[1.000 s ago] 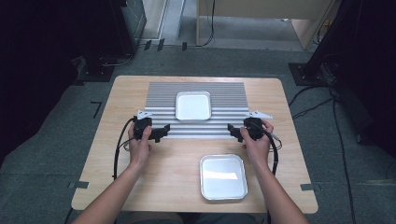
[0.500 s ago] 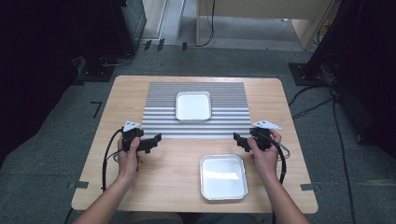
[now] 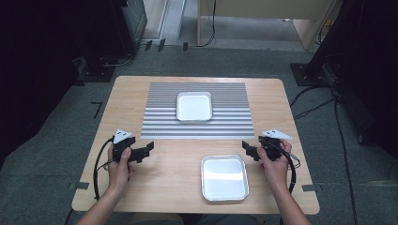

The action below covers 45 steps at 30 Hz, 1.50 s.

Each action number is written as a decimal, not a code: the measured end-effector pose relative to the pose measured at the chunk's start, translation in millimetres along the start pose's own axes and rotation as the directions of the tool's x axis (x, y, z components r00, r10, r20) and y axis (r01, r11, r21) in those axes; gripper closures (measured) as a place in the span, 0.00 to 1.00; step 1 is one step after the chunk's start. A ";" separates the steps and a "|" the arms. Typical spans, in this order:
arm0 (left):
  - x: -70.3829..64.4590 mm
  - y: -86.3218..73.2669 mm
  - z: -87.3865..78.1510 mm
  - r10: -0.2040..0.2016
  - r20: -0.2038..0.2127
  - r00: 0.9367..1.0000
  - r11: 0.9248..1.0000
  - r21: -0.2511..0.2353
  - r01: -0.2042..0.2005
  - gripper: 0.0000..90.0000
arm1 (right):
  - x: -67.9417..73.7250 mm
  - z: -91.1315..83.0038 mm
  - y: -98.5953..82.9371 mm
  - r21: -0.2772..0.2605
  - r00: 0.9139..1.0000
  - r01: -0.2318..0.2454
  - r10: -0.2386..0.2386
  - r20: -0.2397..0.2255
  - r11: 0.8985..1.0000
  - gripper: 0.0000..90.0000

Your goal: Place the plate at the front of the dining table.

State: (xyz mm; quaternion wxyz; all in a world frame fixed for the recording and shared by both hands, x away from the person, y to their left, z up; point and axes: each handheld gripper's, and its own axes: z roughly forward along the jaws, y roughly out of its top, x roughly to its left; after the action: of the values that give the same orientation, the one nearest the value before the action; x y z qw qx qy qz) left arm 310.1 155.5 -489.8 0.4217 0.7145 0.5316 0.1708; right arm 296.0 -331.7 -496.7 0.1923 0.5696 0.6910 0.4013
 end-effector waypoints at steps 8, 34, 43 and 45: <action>4.4 -21.0 -11.1 -0.013 0.000 1.000 1.000 0.026 0.013 0.15 | -9.5 -17.1 -10.5 -0.015 1.000 -0.020 0.020 0.008 1.000 0.24; 45.0 -59.3 -57.4 -0.068 -0.110 0.992 0.997 0.023 0.071 0.15 | -46.4 -61.6 -54.3 -0.010 0.996 -0.064 0.064 0.064 0.998 0.23; 56.7 -67.3 -70.0 -0.045 -0.154 0.987 0.998 0.039 0.052 0.15 | -63.1 -79.0 -69.1 -0.013 0.991 -0.085 0.086 0.104 0.996 0.23; 61.0 -69.3 -73.0 -0.037 -0.169 0.985 0.998 0.044 0.045 0.15 | -66.2 -81.8 -72.2 -0.010 0.990 -0.086 0.086 0.108 0.996 0.23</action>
State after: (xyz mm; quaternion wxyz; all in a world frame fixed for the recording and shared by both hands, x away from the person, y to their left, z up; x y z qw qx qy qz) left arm 239.9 246.8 -513.8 0.3616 0.6964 0.5837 0.2088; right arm 209.5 -423.6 -515.9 0.2133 0.6193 0.6534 0.3796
